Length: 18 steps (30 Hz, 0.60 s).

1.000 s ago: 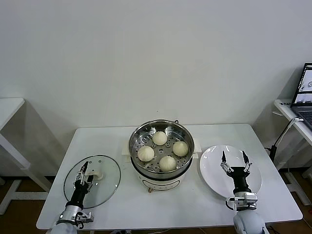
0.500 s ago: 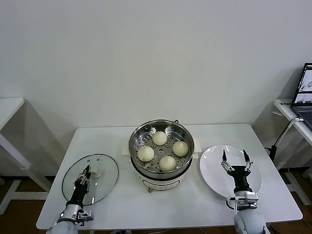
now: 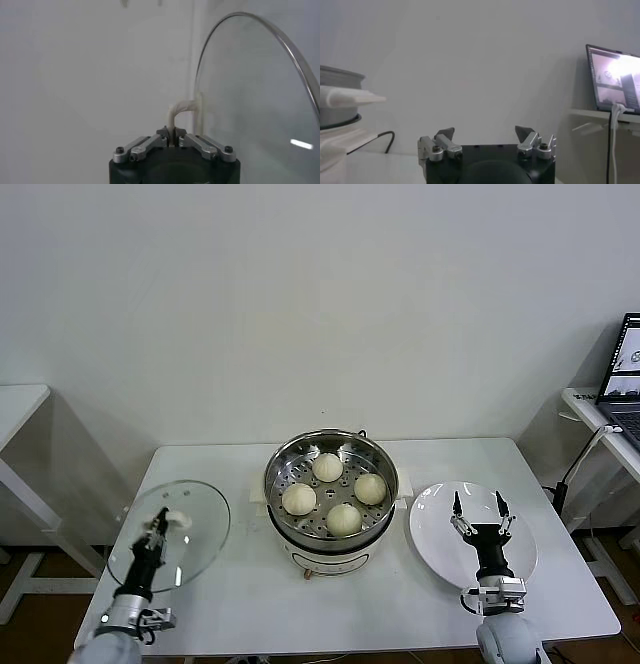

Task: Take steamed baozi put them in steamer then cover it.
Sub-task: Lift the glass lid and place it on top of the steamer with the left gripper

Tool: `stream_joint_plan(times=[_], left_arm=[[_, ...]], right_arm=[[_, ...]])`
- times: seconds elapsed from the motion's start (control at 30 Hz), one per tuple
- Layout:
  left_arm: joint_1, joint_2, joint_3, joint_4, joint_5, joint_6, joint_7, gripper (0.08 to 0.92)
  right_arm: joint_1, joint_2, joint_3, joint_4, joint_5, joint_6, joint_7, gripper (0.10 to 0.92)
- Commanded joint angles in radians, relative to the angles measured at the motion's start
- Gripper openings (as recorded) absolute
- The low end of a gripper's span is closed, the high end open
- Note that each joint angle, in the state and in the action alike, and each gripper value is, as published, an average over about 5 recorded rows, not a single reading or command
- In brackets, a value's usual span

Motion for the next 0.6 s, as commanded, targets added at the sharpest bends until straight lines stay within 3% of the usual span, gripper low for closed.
stream_joint_plan(times=[0.03, 0.17, 0.3, 0.6], left_arm=[[0.049, 0.057, -0.104, -0.446, -0.032, 0.049, 0.055, 0.183], [0.043, 0.070, 0.007, -0.582, -0.032, 0.119, 0.121, 0.183], [-0.017, 0.069, 0.215, -0.646, -0.020, 0.250, 0.213, 0.183], [-0.253, -0.022, 0.589, -0.540, 0.088, 0.421, 0.365, 0.183]], right_arm=[[0.011, 0.002, -0.006, 0.004, -0.002, -0.002, 0.002, 0.823], [0.019, 0.002, -0.010, 0.005, -0.002, -0.005, 0.003, 0.823], [0.024, 0.004, -0.011, 0.003, -0.004, -0.015, 0.005, 0.823], [0.031, 0.023, -0.011, -0.005, -0.018, -0.051, 0.011, 0.823]])
